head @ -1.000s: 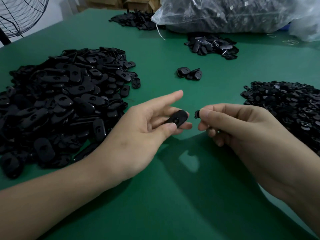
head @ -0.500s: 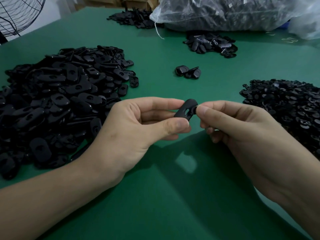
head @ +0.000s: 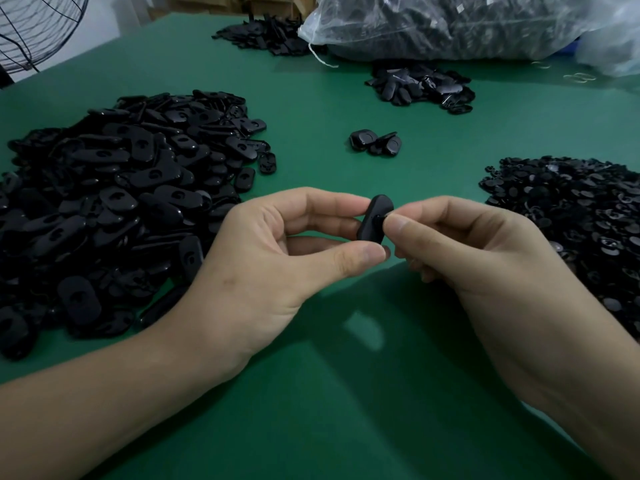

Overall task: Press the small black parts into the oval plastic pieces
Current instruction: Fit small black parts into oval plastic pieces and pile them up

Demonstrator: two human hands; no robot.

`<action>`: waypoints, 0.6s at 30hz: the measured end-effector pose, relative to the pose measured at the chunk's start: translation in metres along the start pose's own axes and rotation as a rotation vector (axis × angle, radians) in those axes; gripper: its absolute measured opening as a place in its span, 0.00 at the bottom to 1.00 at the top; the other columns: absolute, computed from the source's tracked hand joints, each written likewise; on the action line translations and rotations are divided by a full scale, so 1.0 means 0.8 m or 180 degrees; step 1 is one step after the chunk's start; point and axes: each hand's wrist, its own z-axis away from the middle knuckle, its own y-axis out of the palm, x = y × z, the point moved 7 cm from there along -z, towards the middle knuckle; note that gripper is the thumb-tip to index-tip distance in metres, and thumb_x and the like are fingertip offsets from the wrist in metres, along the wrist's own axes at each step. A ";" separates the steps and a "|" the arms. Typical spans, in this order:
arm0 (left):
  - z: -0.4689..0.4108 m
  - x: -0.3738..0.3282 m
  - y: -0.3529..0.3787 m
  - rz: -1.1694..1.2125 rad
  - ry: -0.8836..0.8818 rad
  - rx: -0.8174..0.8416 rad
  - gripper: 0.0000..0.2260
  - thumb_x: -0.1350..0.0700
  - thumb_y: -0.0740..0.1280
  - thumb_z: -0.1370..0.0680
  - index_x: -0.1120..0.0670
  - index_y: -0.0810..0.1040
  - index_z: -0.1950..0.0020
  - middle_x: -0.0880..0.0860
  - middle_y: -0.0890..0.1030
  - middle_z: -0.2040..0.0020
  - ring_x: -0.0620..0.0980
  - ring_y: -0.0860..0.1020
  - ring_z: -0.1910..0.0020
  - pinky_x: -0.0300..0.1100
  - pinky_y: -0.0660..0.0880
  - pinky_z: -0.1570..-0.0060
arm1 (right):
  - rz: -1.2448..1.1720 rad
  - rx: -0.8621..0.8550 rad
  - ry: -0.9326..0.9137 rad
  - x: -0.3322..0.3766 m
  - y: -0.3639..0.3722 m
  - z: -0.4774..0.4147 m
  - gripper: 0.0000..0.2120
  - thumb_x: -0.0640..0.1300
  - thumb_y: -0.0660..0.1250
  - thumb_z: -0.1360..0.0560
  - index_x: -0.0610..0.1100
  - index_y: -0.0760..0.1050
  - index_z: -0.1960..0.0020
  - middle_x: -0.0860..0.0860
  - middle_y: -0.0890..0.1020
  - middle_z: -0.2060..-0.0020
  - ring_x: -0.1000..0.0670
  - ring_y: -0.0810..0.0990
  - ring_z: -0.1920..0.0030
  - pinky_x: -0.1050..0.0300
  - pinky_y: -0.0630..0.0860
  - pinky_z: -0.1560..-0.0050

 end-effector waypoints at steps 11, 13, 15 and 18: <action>0.002 0.001 -0.001 -0.0195 -0.0019 -0.0001 0.10 0.59 0.77 0.29 0.53 0.86 0.48 0.53 0.88 0.51 0.53 0.88 0.53 0.40 0.82 0.53 | 0.1719 -0.0169 -0.0858 0.030 -0.001 0.006 0.04 0.50 0.74 0.29 0.51 0.83 0.60 0.52 0.82 0.67 0.53 0.77 0.68 0.53 0.72 0.66; 0.003 0.000 -0.001 -0.0196 -0.0029 -0.0024 0.08 0.57 0.75 0.28 0.54 0.86 0.49 0.53 0.88 0.52 0.52 0.88 0.54 0.39 0.82 0.56 | 0.2244 -0.0272 -0.1159 0.039 0.002 0.011 0.04 0.51 0.72 0.29 0.52 0.81 0.61 0.53 0.81 0.67 0.52 0.78 0.64 0.60 0.71 0.63; 0.004 0.000 -0.001 -0.0164 -0.0055 -0.0036 0.09 0.57 0.75 0.29 0.55 0.86 0.49 0.53 0.88 0.53 0.52 0.88 0.55 0.39 0.82 0.57 | 0.2602 -0.0376 -0.1424 0.047 0.006 0.016 0.04 0.50 0.72 0.28 0.52 0.81 0.61 0.54 0.79 0.68 0.52 0.78 0.61 0.63 0.70 0.60; 0.003 0.001 -0.001 -0.0119 -0.0077 -0.0021 0.09 0.57 0.75 0.30 0.54 0.85 0.50 0.53 0.88 0.54 0.52 0.88 0.56 0.39 0.82 0.58 | 0.3138 -0.0491 -0.1807 0.056 0.011 0.023 0.06 0.48 0.72 0.24 0.50 0.81 0.59 0.56 0.77 0.67 0.52 0.75 0.62 0.55 0.70 0.58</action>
